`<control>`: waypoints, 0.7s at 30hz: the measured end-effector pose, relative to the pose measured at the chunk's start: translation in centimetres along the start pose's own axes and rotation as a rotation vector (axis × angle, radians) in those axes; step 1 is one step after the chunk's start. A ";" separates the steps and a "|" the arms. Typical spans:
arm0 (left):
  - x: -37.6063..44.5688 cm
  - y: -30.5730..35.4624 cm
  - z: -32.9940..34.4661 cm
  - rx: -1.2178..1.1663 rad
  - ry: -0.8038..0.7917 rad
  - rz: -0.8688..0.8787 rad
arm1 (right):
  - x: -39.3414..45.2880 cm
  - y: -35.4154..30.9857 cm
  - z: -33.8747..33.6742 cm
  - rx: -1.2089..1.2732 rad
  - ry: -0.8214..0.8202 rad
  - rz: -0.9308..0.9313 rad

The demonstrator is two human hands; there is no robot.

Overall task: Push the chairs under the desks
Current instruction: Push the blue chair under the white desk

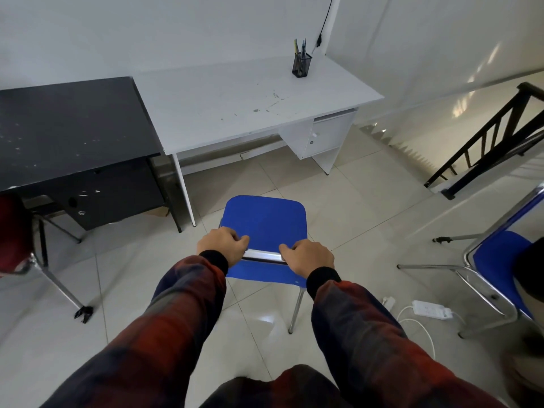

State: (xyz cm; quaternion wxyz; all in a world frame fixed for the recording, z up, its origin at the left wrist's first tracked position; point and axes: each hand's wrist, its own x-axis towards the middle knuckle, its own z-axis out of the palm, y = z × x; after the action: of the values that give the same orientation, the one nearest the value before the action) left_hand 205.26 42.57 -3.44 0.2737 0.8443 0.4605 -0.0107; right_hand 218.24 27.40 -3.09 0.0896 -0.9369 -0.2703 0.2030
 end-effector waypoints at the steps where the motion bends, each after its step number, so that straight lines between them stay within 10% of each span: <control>1: 0.4 -0.2 -0.2 -0.002 0.004 0.010 | 0.2 -0.4 0.0 0.003 0.002 0.013; 21: 5.6 0.1 -1.6 0.004 -0.046 -0.002 | 4.4 -2.3 -0.8 0.000 -0.005 -0.039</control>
State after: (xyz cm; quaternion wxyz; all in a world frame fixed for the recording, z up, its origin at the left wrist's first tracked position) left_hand 208.16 47.57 -3.57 0.2824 0.8440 0.4549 -0.0313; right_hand 220.85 31.70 -3.22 0.0927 -0.9309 -0.2888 0.2036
